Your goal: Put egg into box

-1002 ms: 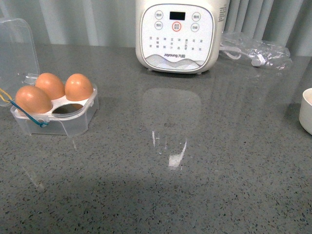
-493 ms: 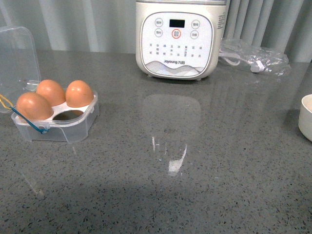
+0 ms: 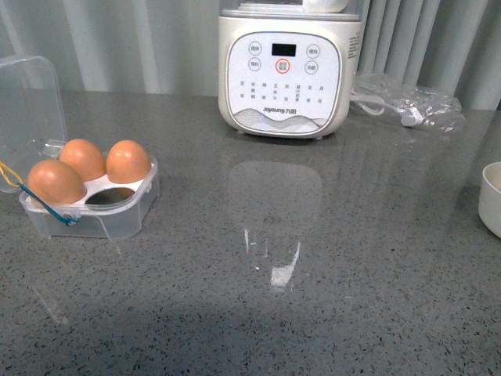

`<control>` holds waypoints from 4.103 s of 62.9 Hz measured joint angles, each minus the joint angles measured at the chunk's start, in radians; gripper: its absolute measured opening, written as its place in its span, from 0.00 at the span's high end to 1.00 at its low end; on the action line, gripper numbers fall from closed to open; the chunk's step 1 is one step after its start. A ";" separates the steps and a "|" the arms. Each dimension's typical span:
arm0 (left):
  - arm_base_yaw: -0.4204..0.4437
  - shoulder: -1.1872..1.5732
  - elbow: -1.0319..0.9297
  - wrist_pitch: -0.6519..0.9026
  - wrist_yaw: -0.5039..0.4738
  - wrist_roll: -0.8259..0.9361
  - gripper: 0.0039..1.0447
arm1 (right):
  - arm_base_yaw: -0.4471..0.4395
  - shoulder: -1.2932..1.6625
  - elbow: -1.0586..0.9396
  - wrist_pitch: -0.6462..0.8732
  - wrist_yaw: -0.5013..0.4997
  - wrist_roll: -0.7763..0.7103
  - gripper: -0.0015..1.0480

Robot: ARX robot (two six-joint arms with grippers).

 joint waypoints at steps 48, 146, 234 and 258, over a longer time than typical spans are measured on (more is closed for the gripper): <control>0.000 0.000 0.000 0.000 0.000 0.000 0.06 | 0.009 0.241 0.145 -0.251 -0.099 -0.158 0.07; 0.000 0.000 0.000 0.000 0.000 0.000 0.06 | 0.446 0.381 0.444 -0.233 -0.315 -0.180 0.60; 0.000 0.000 0.000 0.000 0.000 0.000 0.06 | 0.761 0.750 0.755 -0.343 -0.363 -0.227 0.60; 0.000 0.000 0.000 0.000 0.000 0.000 0.06 | 0.760 0.766 0.760 -0.351 -0.348 -0.238 0.60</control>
